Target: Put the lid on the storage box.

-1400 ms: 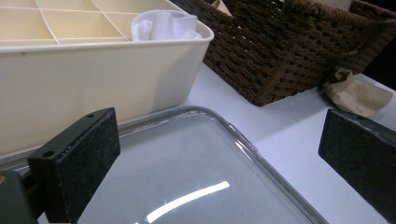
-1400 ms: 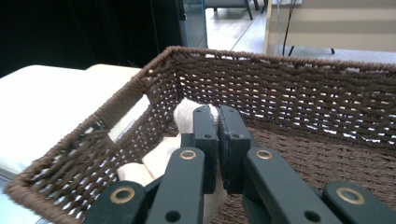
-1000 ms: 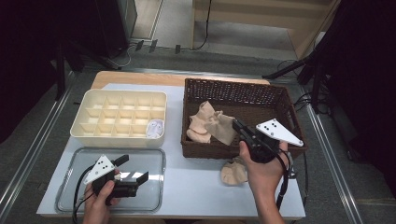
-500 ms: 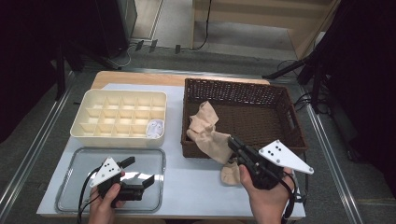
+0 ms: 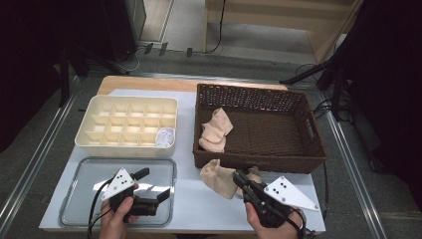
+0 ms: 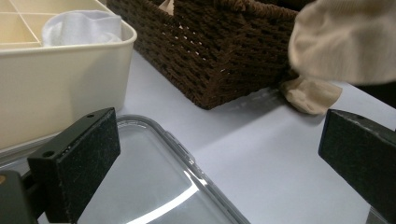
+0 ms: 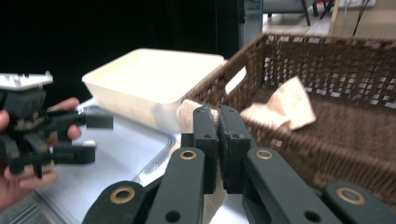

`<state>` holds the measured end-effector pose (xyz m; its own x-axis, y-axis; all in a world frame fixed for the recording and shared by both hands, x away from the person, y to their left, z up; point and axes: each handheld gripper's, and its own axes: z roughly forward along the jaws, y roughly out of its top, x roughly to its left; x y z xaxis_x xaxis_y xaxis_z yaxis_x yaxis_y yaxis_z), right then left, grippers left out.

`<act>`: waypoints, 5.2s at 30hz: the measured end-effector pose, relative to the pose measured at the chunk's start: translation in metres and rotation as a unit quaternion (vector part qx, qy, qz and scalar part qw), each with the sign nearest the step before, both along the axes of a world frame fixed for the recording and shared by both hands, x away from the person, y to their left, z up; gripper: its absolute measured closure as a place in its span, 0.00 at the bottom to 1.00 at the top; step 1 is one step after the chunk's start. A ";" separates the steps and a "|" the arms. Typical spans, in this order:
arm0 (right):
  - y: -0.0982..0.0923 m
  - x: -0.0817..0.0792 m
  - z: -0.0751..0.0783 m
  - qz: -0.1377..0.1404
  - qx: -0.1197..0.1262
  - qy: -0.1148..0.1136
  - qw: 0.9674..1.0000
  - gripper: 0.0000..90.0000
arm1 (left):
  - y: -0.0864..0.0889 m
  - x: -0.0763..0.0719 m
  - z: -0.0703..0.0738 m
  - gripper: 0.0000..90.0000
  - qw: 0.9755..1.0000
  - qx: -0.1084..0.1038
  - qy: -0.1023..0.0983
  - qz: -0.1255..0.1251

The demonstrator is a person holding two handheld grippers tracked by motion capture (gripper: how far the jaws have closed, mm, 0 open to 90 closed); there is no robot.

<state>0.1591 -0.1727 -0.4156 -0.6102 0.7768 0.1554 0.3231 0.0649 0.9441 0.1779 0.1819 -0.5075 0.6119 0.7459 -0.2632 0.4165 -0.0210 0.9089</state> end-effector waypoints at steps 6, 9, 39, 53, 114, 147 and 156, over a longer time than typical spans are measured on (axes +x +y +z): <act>0.004 -0.007 -0.022 0.017 -0.009 0.008 1.000 0.98 | -0.006 0.001 0.004 0.00 1.000 0.001 -0.003 -0.005; 0.005 -0.009 -0.031 0.021 -0.011 0.016 1.000 0.98 | -0.008 0.002 0.005 0.00 1.000 -0.004 -0.003 -0.005; -0.067 0.019 -0.107 -0.140 -0.013 0.075 0.987 0.62 | -0.017 0.000 -0.005 0.00 0.999 -0.010 0.013 -0.040; -0.059 0.038 -0.123 -0.122 -0.040 0.126 0.984 0.94 | -0.019 -0.001 -0.007 0.00 0.999 -0.012 0.021 -0.049; 0.030 -0.008 -0.096 -0.029 -0.056 0.094 0.994 0.74 | -0.017 -0.005 -0.010 0.00 0.999 -0.006 0.020 -0.045; 0.050 -0.014 -0.091 -0.043 -0.073 0.043 0.995 1.00 | -0.041 -0.008 -0.014 0.00 0.997 0.008 0.044 -0.060; 0.011 -0.026 -0.076 -0.089 -0.037 0.023 0.995 1.00 | -0.074 -0.009 -0.018 0.01 0.994 0.028 0.067 -0.077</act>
<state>0.1329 -0.1615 -0.4913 -0.4563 0.8821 0.1171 0.3776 0.0728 0.9231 0.1693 0.1075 -0.5258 0.6821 0.6619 -0.3109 0.5222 -0.1433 0.8407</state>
